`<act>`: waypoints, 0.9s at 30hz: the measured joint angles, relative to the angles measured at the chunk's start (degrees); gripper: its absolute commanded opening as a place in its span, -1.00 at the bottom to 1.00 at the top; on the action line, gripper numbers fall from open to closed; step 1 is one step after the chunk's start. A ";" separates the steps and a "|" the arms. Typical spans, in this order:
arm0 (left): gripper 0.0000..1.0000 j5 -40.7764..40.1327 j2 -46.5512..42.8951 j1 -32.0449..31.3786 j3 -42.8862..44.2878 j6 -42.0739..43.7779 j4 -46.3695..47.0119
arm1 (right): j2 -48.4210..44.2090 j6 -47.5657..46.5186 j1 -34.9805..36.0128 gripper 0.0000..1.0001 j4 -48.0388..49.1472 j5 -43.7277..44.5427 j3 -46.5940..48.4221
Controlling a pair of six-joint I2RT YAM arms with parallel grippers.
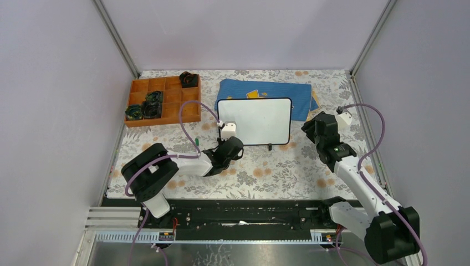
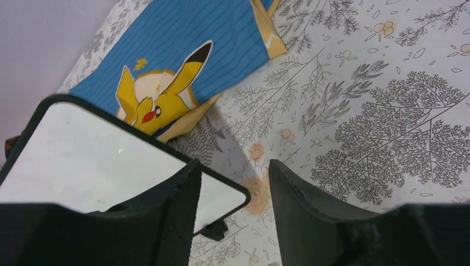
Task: Write a sentence on the whiteboard
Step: Move the whiteboard to the center of the board.
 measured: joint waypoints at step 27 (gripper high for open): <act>-1.00 -2.64 0.24 -1.38 -1.40 -0.02 2.56 | 24.24 -0.96 -2.45 -1.00 3.61 -7.02 11.28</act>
